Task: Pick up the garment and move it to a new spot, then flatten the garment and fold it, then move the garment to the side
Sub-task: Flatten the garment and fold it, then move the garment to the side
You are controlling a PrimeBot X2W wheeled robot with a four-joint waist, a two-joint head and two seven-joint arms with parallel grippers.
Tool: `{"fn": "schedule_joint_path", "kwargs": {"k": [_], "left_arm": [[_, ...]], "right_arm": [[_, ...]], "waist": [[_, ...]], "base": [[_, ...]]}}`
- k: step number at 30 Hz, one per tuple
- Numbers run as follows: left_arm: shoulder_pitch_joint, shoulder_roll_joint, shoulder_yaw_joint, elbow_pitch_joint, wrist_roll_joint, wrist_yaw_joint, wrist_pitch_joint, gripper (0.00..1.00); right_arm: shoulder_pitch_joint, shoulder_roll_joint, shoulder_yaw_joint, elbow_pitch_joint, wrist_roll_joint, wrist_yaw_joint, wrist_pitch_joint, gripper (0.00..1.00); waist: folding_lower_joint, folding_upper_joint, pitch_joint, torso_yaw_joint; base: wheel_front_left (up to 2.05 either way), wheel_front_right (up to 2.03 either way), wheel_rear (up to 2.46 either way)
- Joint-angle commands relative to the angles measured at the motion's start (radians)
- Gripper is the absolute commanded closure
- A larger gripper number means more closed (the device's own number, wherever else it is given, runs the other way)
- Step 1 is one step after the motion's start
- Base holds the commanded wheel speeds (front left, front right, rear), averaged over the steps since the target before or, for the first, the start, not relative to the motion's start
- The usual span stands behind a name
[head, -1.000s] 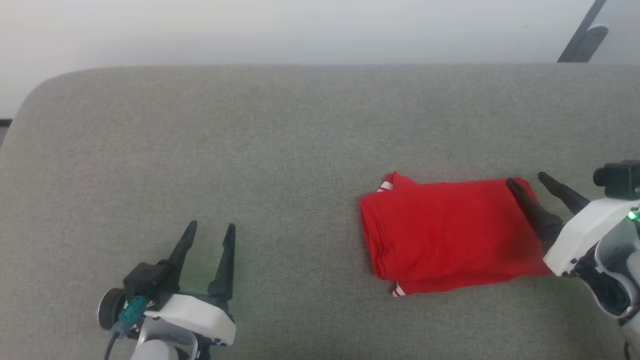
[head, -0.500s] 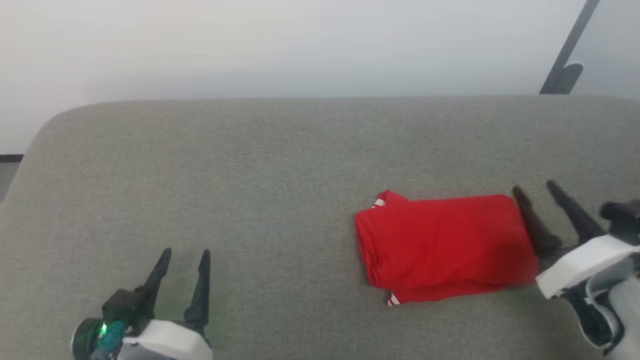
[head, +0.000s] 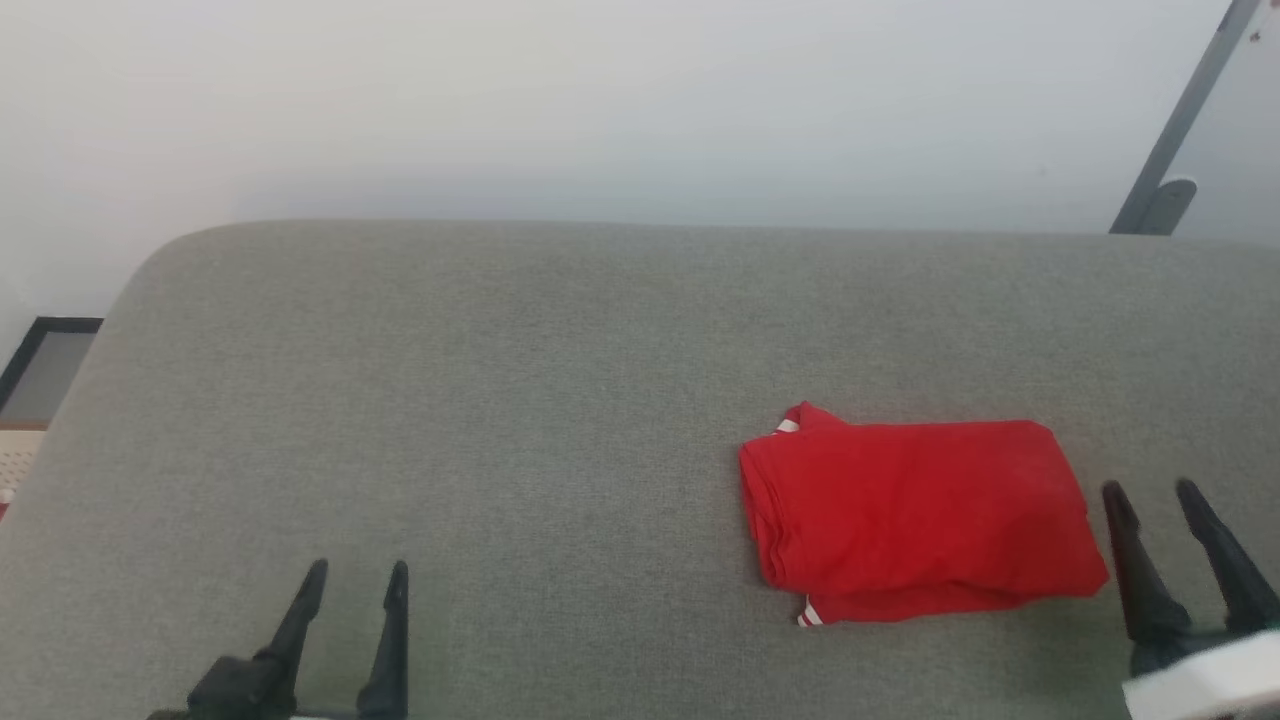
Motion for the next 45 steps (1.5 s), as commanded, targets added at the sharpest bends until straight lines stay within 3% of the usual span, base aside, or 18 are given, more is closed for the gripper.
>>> {"fn": "schedule_joint_path", "kwargs": {"k": [1,10,18,22,28,36,40,45], "left_arm": [[0.022,-0.001,0.003,-0.012,0.017,-0.003,-0.004,0.00],[0.068,-0.016,0.015,-0.068,0.024,-0.003,-0.004,0.00],[0.048,-0.020,0.009,-0.074,0.022,-0.003,-0.004,0.00],[0.030,-0.024,0.001,-0.076,0.005,-0.003,-0.004,0.00],[-0.038,-0.031,-0.025,-0.075,0.001,-0.003,-0.004,0.00],[-0.149,-0.035,-0.076,-0.052,-0.002,-0.003,-0.004,0.00],[-0.194,-0.036,-0.097,-0.045,-0.004,-0.003,-0.004,0.00],[-0.254,-0.038,-0.127,-0.038,0.001,-0.003,-0.004,0.00]], "right_arm": [[0.026,0.007,-0.017,-0.018,-0.008,0.000,-0.005,0.00],[0.115,0.048,-0.072,-0.080,-0.022,0.000,-0.005,0.00],[0.075,0.039,-0.059,-0.069,-0.011,0.000,0.003,0.00],[0.018,0.005,-0.035,-0.052,-0.004,0.000,0.027,0.00],[-0.151,-0.104,0.006,0.009,0.007,0.000,0.196,0.00],[-0.362,-0.297,0.118,0.107,0.158,0.000,0.719,0.00],[-0.426,-0.353,0.162,0.111,0.258,0.000,0.921,0.00],[-0.481,-0.376,0.213,0.121,0.300,0.000,1.036,0.00]], "waist": [[0.0000,-0.0001,-0.005,0.006],[0.0000,-0.0001,-0.010,0.017],[0.0000,-0.0001,-0.002,0.013],[0.0000,-0.0001,0.019,0.013],[0.0000,-0.0001,0.081,0.015],[0.0000,-0.0001,0.183,0.031],[0.0000,-0.0001,0.228,0.042],[0.0000,-0.0001,0.295,0.054]], "base": [[0.00,0.00,0.00],[0.00,0.00,0.00],[0.00,0.00,0.00],[0.00,0.00,0.00],[0.00,0.00,0.00],[0.00,0.00,0.00],[0.00,0.00,0.00],[0.00,0.00,0.00]]}}
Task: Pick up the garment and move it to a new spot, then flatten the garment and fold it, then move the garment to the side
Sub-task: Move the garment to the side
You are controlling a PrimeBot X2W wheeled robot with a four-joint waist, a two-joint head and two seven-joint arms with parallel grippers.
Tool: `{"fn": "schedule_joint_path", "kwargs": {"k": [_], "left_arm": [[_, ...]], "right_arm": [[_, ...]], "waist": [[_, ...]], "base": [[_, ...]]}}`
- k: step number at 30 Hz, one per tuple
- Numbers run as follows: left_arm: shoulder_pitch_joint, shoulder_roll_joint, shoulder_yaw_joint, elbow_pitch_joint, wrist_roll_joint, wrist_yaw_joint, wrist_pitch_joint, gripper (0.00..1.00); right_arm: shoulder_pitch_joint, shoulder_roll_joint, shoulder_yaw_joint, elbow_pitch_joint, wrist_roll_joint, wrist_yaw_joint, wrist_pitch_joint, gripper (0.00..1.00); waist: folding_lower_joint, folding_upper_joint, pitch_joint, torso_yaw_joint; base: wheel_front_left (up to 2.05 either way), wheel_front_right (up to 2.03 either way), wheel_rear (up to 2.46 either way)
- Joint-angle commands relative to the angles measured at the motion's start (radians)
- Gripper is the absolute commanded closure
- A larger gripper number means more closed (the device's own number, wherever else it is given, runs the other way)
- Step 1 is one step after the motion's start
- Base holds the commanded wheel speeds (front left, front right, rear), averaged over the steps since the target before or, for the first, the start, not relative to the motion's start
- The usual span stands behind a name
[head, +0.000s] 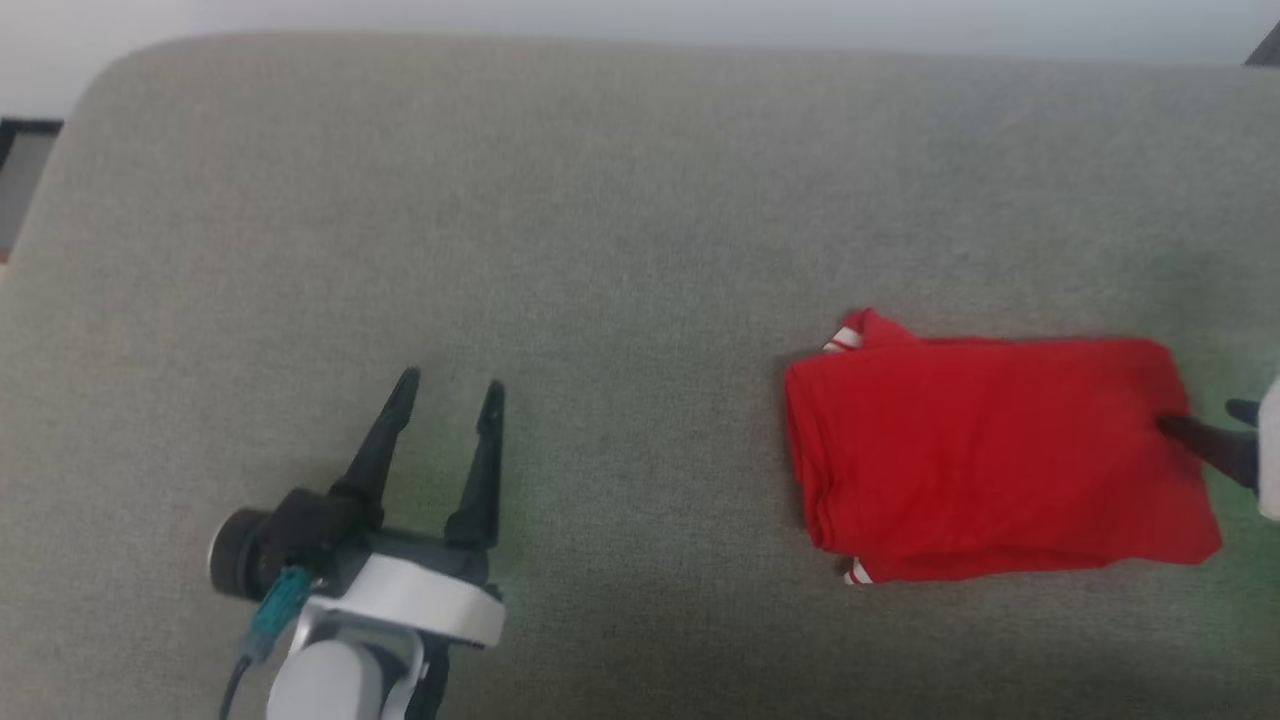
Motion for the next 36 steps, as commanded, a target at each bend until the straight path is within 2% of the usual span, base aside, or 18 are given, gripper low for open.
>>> {"fn": "schedule_joint_path", "kwargs": {"k": [1,4,8,9,10,11,12,20,28,36], "left_arm": [[-0.023,-0.002,-0.013,0.009,0.005,-0.003,-0.004,0.00],[-0.046,-0.001,-0.032,0.018,0.017,-0.003,-0.004,0.00],[-0.065,0.009,-0.038,0.025,0.017,-0.003,-0.004,0.00],[-0.071,0.011,-0.037,0.025,0.016,-0.003,-0.004,0.00],[-0.076,0.013,-0.037,0.024,0.014,-0.003,-0.004,0.00],[-0.081,0.015,-0.036,0.022,0.011,-0.003,-0.004,0.00],[-0.084,0.017,-0.034,0.021,0.007,-0.003,-0.004,0.00],[-0.109,0.050,-0.061,-0.010,-0.001,-0.003,-0.004,0.00],[-0.177,0.087,-0.093,-0.054,0.016,-0.003,-0.004,0.00],[-0.364,0.147,-0.198,-0.082,0.008,-0.003,-0.004,0.00]], "right_arm": [[-0.013,0.015,0.024,0.010,0.003,0.000,0.023,0.00],[-0.022,0.022,0.076,0.032,0.000,0.000,0.069,0.00],[-0.023,0.053,0.114,0.047,-0.002,0.000,0.051,0.00],[-0.025,0.058,0.120,0.049,-0.001,0.000,0.039,0.08],[-0.030,0.063,0.123,0.050,0.001,0.000,0.023,0.55],[-0.034,0.067,0.124,0.054,0.007,0.000,0.009,0.69],[-0.037,0.068,0.125,0.057,0.014,0.000,-0.003,1.00],[-0.070,0.007,0.065,0.074,0.052,-0.002,-0.141,1.00],[-0.093,-0.052,-0.031,0.141,0.084,-0.001,-0.265,1.00],[-0.156,-0.110,-0.120,0.271,0.074,-0.001,-0.401,1.00]], "waist": [[0.0000,0.0000,0.039,0.010],[0.0000,0.0000,0.061,0.010],[0.0000,0.0000,0.077,0.004],[0.0000,0.0000,0.080,0.000],[0.0000,0.0000,0.082,-0.006],[0.0000,0.0000,0.083,-0.012],[0.0000,0.0000,0.083,-0.019],[0.0000,0.0000,0.101,-0.102],[0.0000,0.0000,0.167,-0.204],[0.0000,0.0000,0.297,-0.286]], "base": [[0.00,0.00,0.00],[0.00,0.00,0.00],[0.00,0.00,0.00],[0.00,0.00,0.00],[0.00,0.00,0.00],[0.00,0.00,0.00],[0.00,0.00,0.00],[0.00,0.00,0.00],[0.00,0.00,0.00],[0.00,0.00,0.00]]}}
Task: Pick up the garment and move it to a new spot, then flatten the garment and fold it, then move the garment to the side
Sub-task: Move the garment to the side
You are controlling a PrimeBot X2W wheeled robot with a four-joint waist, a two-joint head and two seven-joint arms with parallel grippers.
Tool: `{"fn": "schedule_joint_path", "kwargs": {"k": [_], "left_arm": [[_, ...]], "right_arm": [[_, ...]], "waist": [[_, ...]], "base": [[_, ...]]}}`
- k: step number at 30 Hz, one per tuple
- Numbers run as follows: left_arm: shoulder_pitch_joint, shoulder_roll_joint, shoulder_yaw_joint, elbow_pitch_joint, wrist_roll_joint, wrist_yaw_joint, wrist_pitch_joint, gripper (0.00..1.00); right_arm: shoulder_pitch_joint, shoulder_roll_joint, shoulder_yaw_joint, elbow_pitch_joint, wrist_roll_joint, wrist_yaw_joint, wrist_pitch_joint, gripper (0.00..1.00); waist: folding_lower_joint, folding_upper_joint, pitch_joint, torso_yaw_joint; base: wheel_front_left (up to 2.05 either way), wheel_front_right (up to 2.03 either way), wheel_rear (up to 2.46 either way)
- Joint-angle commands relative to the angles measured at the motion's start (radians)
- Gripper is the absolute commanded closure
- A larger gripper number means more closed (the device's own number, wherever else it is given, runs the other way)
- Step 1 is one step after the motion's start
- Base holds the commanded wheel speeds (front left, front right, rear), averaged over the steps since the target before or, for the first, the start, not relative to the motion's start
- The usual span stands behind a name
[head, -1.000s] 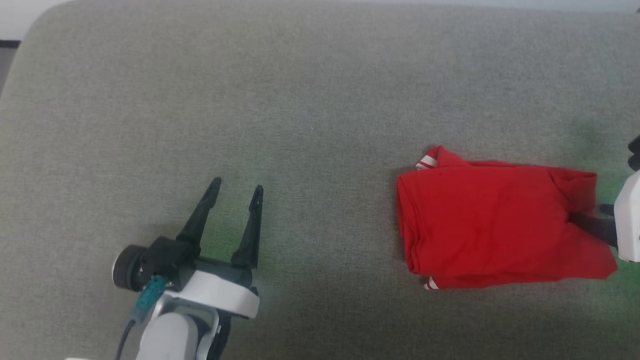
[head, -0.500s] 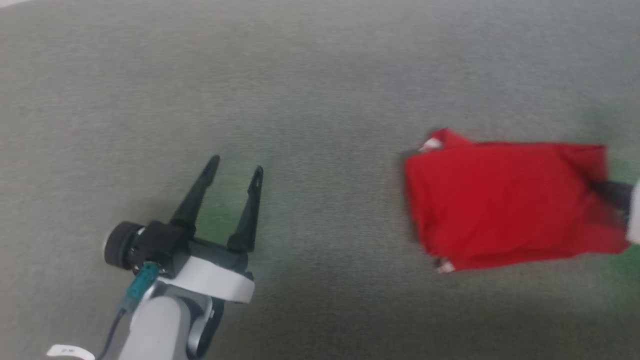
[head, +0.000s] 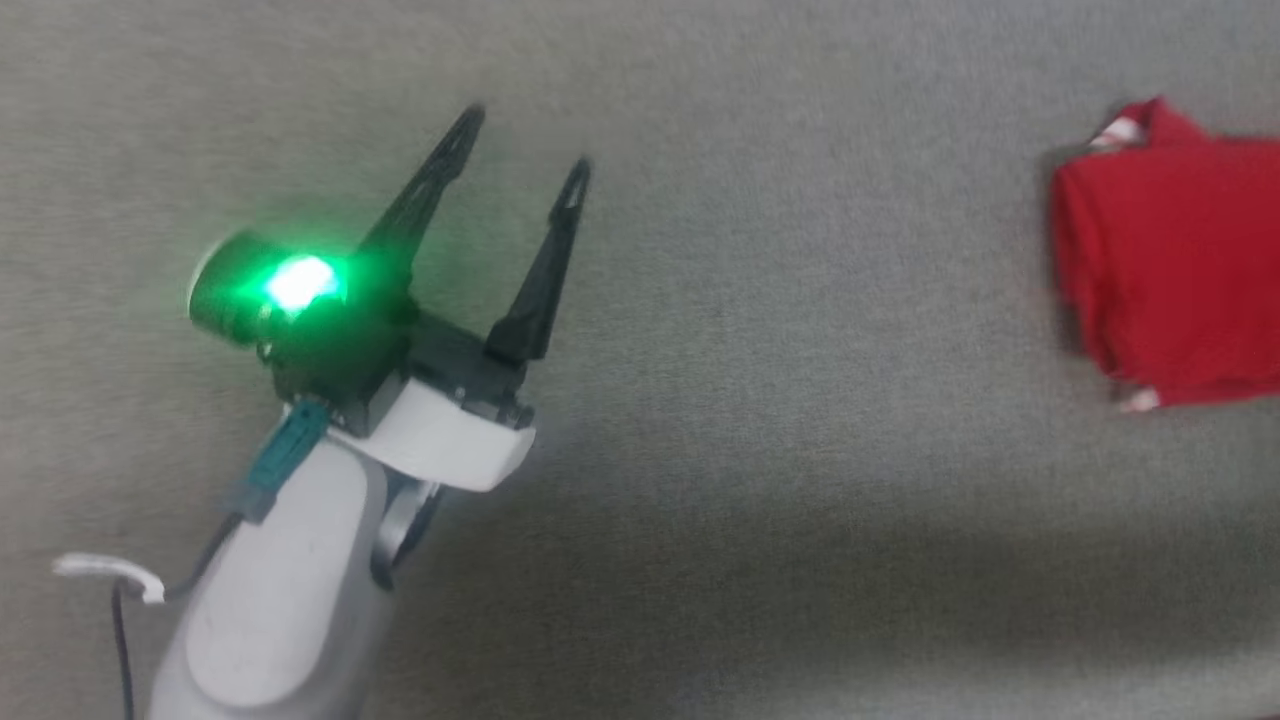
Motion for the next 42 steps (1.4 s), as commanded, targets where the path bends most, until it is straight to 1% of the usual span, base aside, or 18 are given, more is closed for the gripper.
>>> {"fn": "schedule_joint_path", "kwargs": {"k": [1,5,8,10,13,16,18,21,25,26,27,28,31,34,42], "left_arm": [[-0.032,0.012,-0.007,-0.001,0.008,-0.003,-0.004,0.00],[-0.127,0.040,-0.050,-0.004,0.013,-0.003,-0.004,0.00],[-0.189,0.057,-0.062,-0.014,0.020,-0.003,-0.004,0.00],[-0.217,0.065,-0.061,-0.018,0.024,-0.003,-0.004,0.00],[-0.257,0.070,-0.064,-0.030,0.028,-0.003,-0.004,0.00],[-0.284,0.079,-0.069,-0.036,0.033,-0.003,-0.004,0.00],[-0.296,0.089,-0.077,-0.041,0.034,-0.003,-0.004,0.00],[-0.304,0.096,-0.074,-0.041,0.038,-0.003,-0.004,0.00],[-0.303,0.096,-0.076,-0.027,0.041,-0.003,-0.004,0.00],[-0.300,0.095,-0.076,-0.023,0.042,-0.003,-0.004,0.00],[-0.295,0.092,-0.077,-0.018,0.042,-0.003,-0.004,0.00],[-0.292,0.090,-0.080,-0.022,0.041,-0.003,-0.004,0.00],[-0.261,0.081,-0.063,-0.027,0.042,-0.002,-0.004,0.00],[-0.211,0.066,-0.032,-0.024,0.031,-0.002,-0.004,0.00],[-0.003,0.003,0.068,0.013,-0.003,-0.001,-0.004,0.00]], "right_arm": [[-0.035,-0.008,-0.011,0.016,-0.013,-0.002,-0.025,1.00],[-0.111,-0.008,-0.012,0.079,-0.061,-0.002,-0.100,1.00],[-0.191,-0.019,0.003,0.139,-0.119,-0.002,-0.157,1.00],[-0.244,-0.014,0.009,0.188,-0.157,-0.002,-0.197,1.00],[-0.321,0.004,0.014,0.268,-0.206,-0.002,-0.252,1.00],[-0.381,0.026,0.041,0.342,-0.251,-0.002,-0.284,1.00],[-0.426,0.025,0.053,0.395,-0.278,-0.002,-0.314,1.00],[-0.470,0.059,0.075,0.467,-0.306,-0.002,-0.347,1.00],[-0.511,0.093,0.102,0.521,-0.294,-0.002,-0.375,1.00],[-0.514,0.098,0.110,0.531,-0.293,-0.002,-0.378,0.67],[-0.514,0.103,0.120,0.537,-0.288,-0.002,-0.382,0.24],[-0.512,0.106,0.129,0.538,-0.279,-0.002,-0.386,0.00],[-0.490,0.110,0.168,0.517,-0.265,-0.002,-0.414,0.00],[-0.459,0.129,0.214,0.462,-0.234,-0.002,-0.438,0.00],[-0.354,0.176,0.373,0.307,-0.184,-0.002,-0.480,0.00]], "waist": [[0.0000,0.0000,0.066,-0.050],[0.0000,0.0000,0.125,-0.074],[0.0000,0.0000,0.163,-0.085],[0.0000,0.0000,0.181,-0.088],[0.0000,0.0000,0.203,-0.088],[0.0000,0.0000,0.220,-0.088],[0.0000,0.0000,0.231,-0.089],[0.0000,0.0000,0.238,-0.092],[0.0000,0.0000,0.234,-0.097],[0.0000,0.0000,0.229,-0.098],[0.0000,0.0000,0.222,-0.098],[0.0000,0.0000,0.213,-0.097],[0.0000,0.0000,0.175,-0.093],[0.0000,0.0000,0.124,-0.087],[0.0000,0.0000,-0.048,-0.038]], "base": [[0.00,0.00,0.00],[0.00,0.00,0.00],[0.00,0.00,0.00],[0.00,0.00,0.00],[0.00,0.00,0.00],[0.00,0.00,0.00],[0.00,0.00,0.00],[0.00,0.00,0.00],[0.00,0.00,0.00],[0.00,0.00,0.00],[0.00,0.00,0.00],[0.00,0.00,0.00],[0.00,0.00,0.00],[0.00,0.00,0.00],[0.00,0.00,0.00]]}}
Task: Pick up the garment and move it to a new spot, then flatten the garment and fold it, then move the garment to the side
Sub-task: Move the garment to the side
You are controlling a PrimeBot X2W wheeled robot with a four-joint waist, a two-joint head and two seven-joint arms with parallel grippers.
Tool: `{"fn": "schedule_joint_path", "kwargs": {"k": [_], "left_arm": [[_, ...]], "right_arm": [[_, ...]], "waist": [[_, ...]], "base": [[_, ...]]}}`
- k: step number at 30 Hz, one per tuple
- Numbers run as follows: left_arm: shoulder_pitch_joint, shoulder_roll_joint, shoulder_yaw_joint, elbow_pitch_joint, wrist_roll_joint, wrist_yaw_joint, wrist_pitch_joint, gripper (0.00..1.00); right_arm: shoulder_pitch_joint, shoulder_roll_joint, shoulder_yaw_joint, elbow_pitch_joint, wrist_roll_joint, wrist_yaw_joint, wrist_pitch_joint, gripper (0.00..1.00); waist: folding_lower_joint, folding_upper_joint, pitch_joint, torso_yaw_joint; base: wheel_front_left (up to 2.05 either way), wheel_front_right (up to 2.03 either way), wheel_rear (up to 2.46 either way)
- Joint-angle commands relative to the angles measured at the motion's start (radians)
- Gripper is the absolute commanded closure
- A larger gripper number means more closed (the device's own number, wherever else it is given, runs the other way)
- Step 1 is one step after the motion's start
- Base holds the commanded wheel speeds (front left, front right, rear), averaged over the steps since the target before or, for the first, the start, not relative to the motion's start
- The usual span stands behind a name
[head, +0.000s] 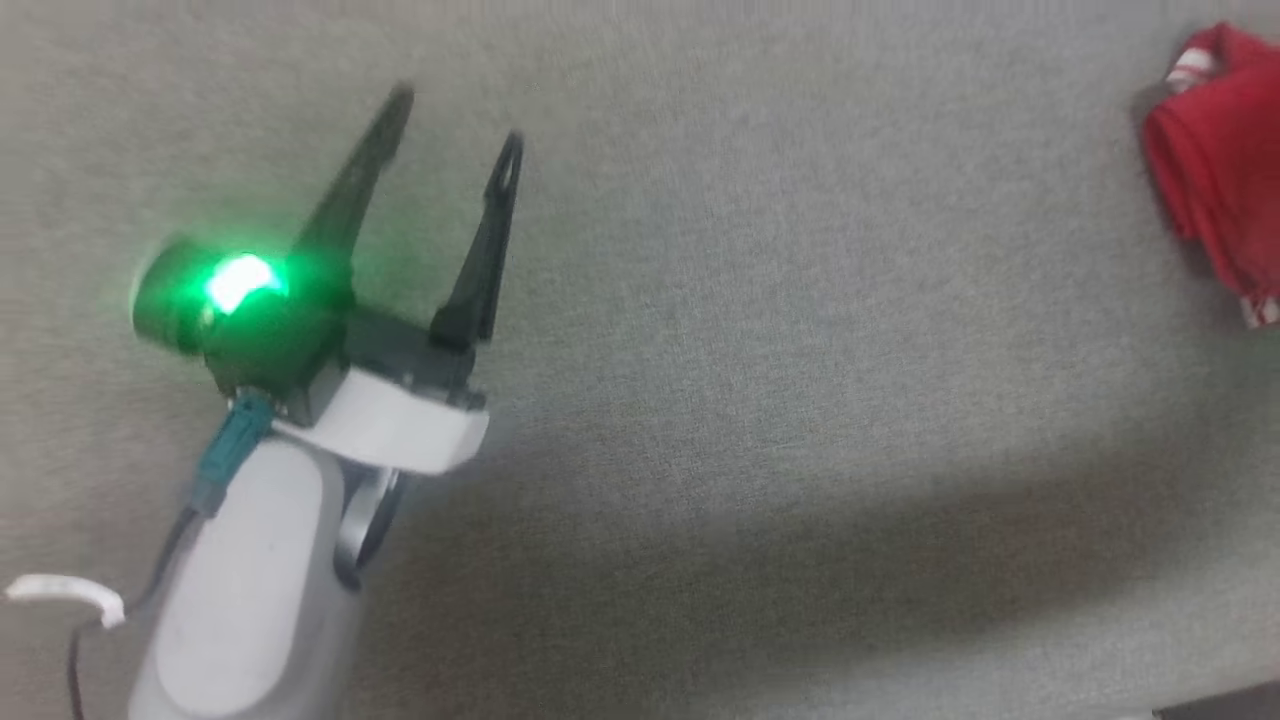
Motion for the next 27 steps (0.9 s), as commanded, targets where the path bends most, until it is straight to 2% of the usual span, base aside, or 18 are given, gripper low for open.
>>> {"fn": "schedule_joint_path", "kwargs": {"k": [1,6,13,27], "left_arm": [[0.047,-0.015,0.017,0.011,-0.013,-0.001,-0.004,0.00],[0.171,-0.055,0.078,0.058,-0.020,-0.001,-0.004,0.00],[0.295,-0.091,0.150,0.121,-0.029,-0.002,-0.004,0.00],[0.459,-0.115,0.199,0.189,-0.055,-0.003,-0.004,0.00]], "right_arm": [[0.030,0.011,0.021,-0.023,0.015,-0.002,-0.020,0.00],[0.120,0.038,0.074,-0.081,0.031,-0.002,-0.105,0.00],[0.256,0.087,0.069,-0.126,0.017,-0.002,-0.162,0.00],[0.594,0.220,-0.220,-0.336,-0.175,-0.002,-0.168,0.00]], "waist": [[0.0000,0.0000,-0.088,0.039],[0.0000,0.0000,-0.186,0.093],[0.0000,0.0000,-0.297,0.165],[0.0000,0.0000,-0.485,0.269]], "base": [[0.00,0.00,0.00],[0.00,0.00,0.00],[0.00,0.00,0.00],[0.00,0.00,0.00]]}}
